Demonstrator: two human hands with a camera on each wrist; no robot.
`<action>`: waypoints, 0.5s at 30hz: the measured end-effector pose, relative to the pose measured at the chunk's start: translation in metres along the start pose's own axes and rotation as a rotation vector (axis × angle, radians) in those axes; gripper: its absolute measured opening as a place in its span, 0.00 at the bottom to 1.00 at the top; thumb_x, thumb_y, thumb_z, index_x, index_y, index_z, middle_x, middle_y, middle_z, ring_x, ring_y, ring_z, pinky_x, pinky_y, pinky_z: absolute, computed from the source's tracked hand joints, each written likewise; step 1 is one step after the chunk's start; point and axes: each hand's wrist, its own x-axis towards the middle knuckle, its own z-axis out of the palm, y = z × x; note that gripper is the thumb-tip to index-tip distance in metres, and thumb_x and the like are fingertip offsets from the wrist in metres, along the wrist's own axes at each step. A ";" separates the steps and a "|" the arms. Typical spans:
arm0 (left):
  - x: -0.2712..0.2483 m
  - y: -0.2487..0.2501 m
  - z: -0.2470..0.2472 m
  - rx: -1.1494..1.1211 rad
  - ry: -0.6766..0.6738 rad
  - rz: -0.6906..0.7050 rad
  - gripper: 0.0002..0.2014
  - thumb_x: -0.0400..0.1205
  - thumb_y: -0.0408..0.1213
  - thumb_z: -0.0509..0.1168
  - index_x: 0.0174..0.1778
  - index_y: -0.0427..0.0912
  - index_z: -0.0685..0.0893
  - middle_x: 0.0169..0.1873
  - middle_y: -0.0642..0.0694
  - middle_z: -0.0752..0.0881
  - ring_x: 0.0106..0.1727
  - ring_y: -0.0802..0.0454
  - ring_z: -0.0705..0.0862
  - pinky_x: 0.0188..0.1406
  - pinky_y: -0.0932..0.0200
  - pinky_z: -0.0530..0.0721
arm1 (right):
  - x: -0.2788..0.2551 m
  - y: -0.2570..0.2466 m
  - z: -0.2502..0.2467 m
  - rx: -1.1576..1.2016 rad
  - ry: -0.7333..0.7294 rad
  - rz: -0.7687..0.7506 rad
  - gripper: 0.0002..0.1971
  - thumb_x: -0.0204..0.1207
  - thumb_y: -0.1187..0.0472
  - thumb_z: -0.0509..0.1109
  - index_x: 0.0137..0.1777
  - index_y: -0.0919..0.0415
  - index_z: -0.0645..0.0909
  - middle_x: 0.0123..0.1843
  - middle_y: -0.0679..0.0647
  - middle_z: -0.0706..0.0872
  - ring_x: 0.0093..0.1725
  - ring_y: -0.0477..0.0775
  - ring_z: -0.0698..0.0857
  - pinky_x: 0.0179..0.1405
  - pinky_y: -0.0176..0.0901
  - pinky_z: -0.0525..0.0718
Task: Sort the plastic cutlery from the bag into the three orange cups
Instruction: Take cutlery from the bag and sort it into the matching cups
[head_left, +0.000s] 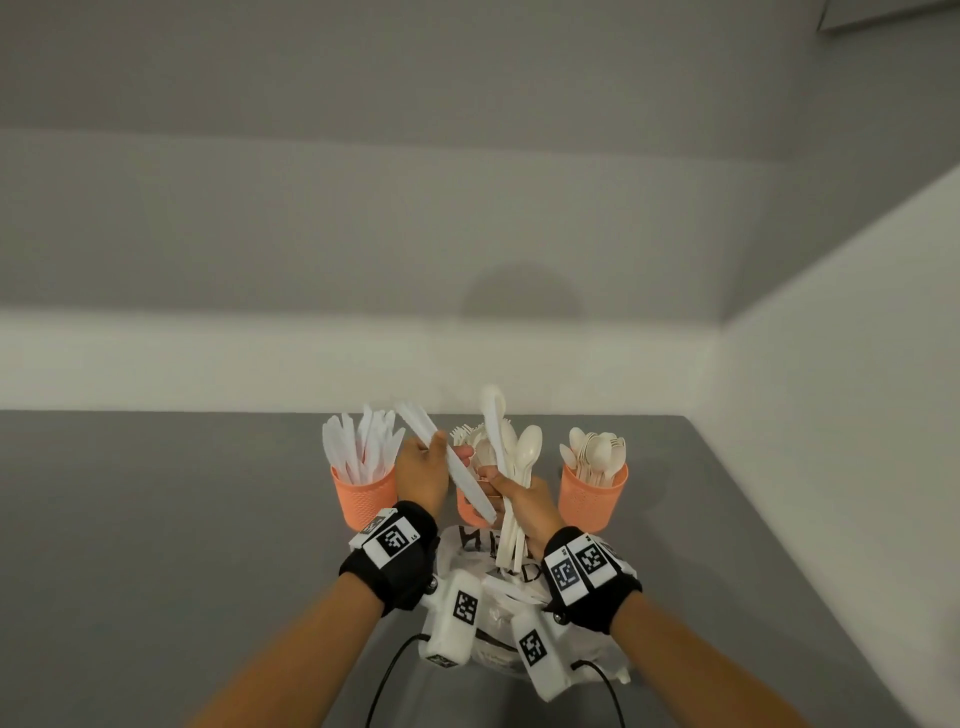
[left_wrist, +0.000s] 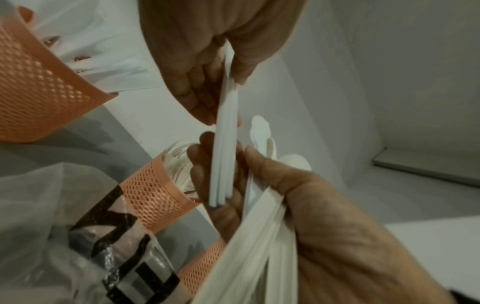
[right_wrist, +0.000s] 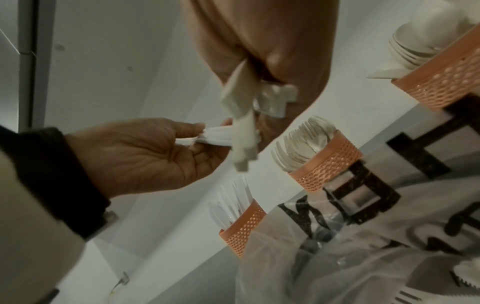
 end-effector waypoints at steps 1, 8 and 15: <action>0.001 0.002 -0.001 -0.042 0.016 -0.002 0.10 0.86 0.37 0.56 0.40 0.37 0.74 0.34 0.36 0.88 0.32 0.47 0.89 0.41 0.49 0.89 | 0.001 0.001 -0.001 0.013 0.003 0.001 0.12 0.78 0.65 0.68 0.56 0.73 0.81 0.29 0.54 0.89 0.25 0.48 0.87 0.25 0.39 0.85; -0.002 0.002 -0.001 0.087 -0.017 0.026 0.07 0.83 0.39 0.59 0.42 0.40 0.75 0.25 0.41 0.76 0.26 0.45 0.75 0.27 0.54 0.76 | -0.002 0.002 0.001 -0.130 -0.002 -0.048 0.16 0.80 0.62 0.65 0.61 0.74 0.79 0.25 0.54 0.77 0.13 0.41 0.71 0.14 0.32 0.72; -0.025 0.011 0.004 0.003 -0.235 -0.079 0.10 0.81 0.39 0.65 0.39 0.36 0.79 0.07 0.53 0.73 0.08 0.63 0.70 0.10 0.74 0.67 | -0.004 0.003 0.012 -0.141 -0.047 -0.051 0.16 0.83 0.53 0.61 0.61 0.65 0.77 0.24 0.55 0.76 0.13 0.44 0.69 0.13 0.32 0.66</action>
